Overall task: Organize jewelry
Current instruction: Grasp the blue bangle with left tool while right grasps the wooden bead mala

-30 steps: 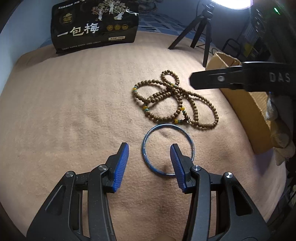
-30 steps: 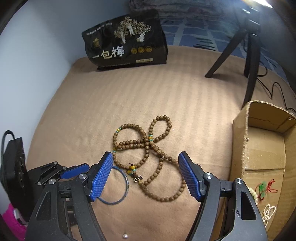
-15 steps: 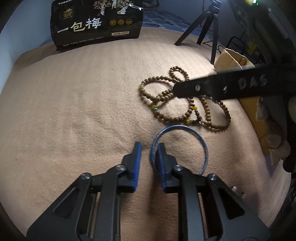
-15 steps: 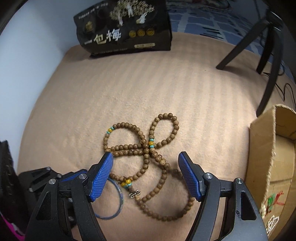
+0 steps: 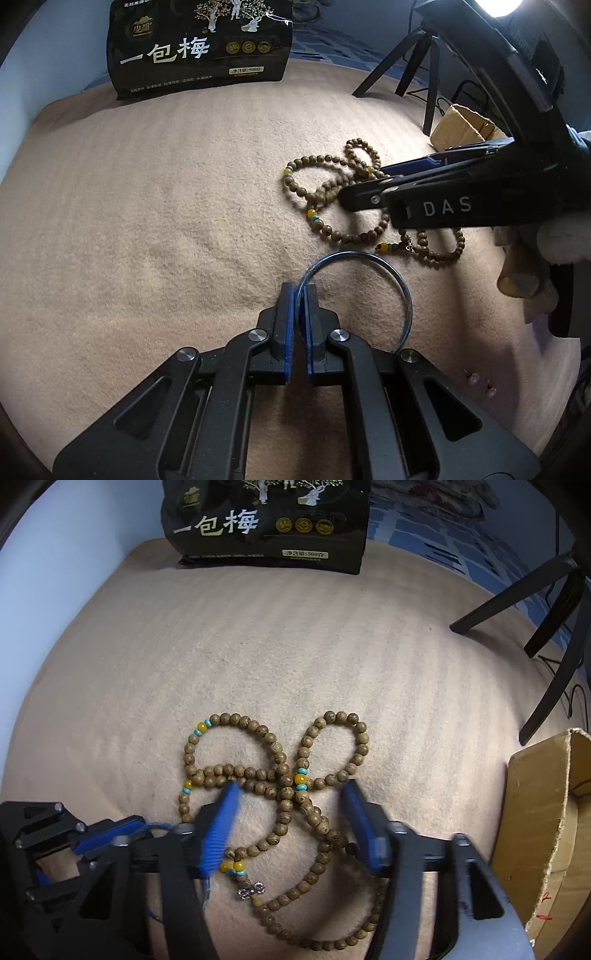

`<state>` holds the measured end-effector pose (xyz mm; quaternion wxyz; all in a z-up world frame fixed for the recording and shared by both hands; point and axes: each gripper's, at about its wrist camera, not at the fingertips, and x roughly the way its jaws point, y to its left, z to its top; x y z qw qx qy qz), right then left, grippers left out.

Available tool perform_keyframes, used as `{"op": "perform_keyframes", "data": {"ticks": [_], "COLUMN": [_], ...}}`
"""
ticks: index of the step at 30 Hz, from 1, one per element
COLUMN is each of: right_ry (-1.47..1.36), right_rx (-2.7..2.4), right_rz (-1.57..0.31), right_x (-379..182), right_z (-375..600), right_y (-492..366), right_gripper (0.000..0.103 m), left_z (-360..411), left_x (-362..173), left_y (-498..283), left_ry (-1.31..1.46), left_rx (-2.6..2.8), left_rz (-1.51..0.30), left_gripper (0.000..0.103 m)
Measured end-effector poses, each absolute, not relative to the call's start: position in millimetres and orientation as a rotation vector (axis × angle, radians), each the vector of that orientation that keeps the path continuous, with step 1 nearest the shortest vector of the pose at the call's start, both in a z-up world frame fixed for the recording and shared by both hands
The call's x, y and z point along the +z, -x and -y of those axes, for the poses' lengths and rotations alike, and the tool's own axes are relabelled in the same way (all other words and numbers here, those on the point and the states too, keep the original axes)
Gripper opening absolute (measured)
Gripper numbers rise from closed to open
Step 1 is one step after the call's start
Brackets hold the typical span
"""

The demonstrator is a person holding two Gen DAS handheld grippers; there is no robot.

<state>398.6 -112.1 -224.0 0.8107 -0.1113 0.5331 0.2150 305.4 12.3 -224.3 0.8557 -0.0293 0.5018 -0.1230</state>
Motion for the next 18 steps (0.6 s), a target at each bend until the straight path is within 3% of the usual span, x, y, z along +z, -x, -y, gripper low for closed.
{"op": "perform_keyframes", "data": {"ticks": [2, 3, 18], "right_ry": [0.199, 0.184, 0.070], "right_rx": [0.478, 0.486, 0.519], "right_rz": [-1.147, -1.151, -1.070], "right_x": [-223.3, -223.3, -184.0], "right_z": [117.5, 119.5, 135.8], "right_y": [-399.2, -397.9, -371.7], "right_gripper": [0.013, 0.010, 0.010], "left_z": [-12.8, -13.2, -22.6], "left_x": [-223.4, -223.0, -195.6], "left_y": [-302.4, -301.7, -280.1], "left_ry": [0.068, 0.071, 0.108], "left_rx": [-0.255, -0.252, -0.240], "left_rz": [-1.051, -1.049, -1.001], "left_gripper": [0.002, 0.002, 0.002]}}
